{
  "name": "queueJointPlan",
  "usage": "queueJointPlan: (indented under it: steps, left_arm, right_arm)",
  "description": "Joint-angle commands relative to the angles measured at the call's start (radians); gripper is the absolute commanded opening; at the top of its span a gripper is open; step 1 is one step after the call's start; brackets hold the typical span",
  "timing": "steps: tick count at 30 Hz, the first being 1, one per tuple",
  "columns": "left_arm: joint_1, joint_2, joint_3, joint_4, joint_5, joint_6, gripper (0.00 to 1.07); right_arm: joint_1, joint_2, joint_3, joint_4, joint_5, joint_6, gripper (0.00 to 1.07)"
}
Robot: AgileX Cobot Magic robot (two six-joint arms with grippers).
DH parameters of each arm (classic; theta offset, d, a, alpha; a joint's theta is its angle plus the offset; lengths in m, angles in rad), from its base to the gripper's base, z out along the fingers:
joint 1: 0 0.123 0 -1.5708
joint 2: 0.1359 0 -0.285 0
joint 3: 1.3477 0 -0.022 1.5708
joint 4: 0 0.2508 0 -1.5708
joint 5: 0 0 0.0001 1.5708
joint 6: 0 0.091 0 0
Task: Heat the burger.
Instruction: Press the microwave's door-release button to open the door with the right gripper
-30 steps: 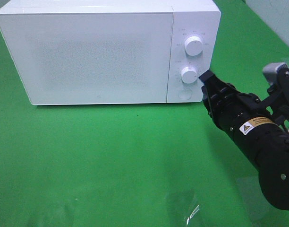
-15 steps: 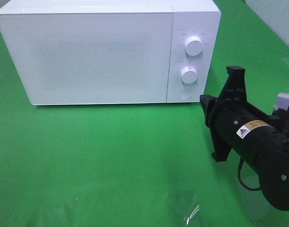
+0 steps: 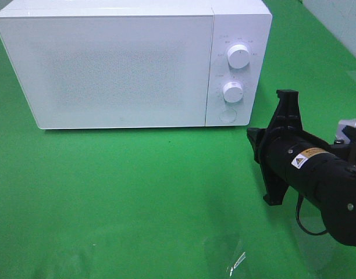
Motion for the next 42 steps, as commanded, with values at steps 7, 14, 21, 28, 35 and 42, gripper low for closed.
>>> queueJointPlan:
  steps: [7, 14, 21, 28, 35, 42]
  left_arm:
    - [-0.007, -0.019, 0.002, -0.003, 0.000, -0.006, 0.98]
    - [-0.007, -0.019, 0.002, -0.003, 0.000, -0.006, 0.98]
    - [-0.007, -0.019, 0.002, -0.003, 0.000, -0.006, 0.98]
    - [-0.007, -0.019, 0.002, -0.003, 0.000, -0.006, 0.98]
    - [-0.007, -0.019, 0.002, -0.003, 0.000, -0.005, 0.98]
    - [-0.007, -0.019, 0.002, -0.003, 0.000, -0.006, 0.98]
  right_arm:
    - [-0.048, 0.119, -0.102, -0.081, 0.017, 0.037, 0.00]
    - [-0.062, 0.207, -0.193, -0.089, 0.033, 0.040, 0.00]
    - [-0.133, 0.272, -0.299, -0.156, 0.105, 0.039, 0.00]
    - [-0.171, 0.306, -0.357, -0.160, 0.131, 0.038, 0.00]
    - [-0.183, 0.366, -0.424, -0.144, 0.131, 0.028, 0.00]
    - [-0.211, 0.391, -0.463, -0.150, 0.126, 0.016, 0.00]
